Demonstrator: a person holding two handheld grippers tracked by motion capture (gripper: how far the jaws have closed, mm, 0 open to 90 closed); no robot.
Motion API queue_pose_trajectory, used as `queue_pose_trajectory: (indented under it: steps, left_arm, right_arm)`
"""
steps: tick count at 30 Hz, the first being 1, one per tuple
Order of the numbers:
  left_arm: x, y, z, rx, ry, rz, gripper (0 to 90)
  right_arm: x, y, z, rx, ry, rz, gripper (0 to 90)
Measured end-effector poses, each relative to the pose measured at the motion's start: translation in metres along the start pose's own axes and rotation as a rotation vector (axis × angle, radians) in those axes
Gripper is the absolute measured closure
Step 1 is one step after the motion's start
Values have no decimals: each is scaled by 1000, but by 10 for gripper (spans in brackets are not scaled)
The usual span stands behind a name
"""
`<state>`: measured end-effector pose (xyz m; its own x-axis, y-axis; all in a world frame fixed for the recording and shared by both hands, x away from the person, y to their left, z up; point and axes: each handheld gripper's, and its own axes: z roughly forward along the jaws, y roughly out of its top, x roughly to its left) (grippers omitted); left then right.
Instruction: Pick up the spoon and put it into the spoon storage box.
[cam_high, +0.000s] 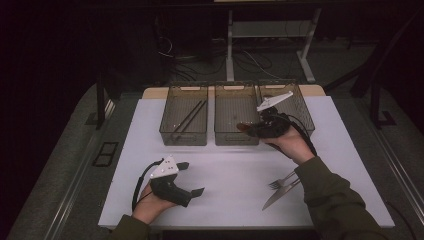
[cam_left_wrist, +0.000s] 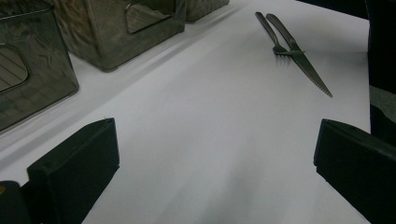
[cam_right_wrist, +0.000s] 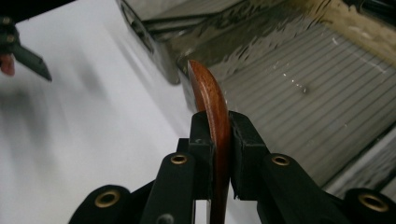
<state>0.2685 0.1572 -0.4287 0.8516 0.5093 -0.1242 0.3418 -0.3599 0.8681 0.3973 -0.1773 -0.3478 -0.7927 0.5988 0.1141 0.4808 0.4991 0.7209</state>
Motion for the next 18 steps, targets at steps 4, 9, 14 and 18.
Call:
queue_pose_trajectory:
  steps: [4,9,14,18]
  left_arm:
    - [0,0,0,-2,5,-4,0]
    - [0,0,0,0,5,-1,0]
    - [0,0,-1,0,2,3,0]
    - [0,0,-1,-6,5,1,0]
  right_arm:
    - [-3,15,7,1,-15,3,792]
    - [-8,32,16,-5,-24,6,792]
    - [-14,47,26,-11,-32,22,792]
    - [-19,57,36,-9,-38,27,792]
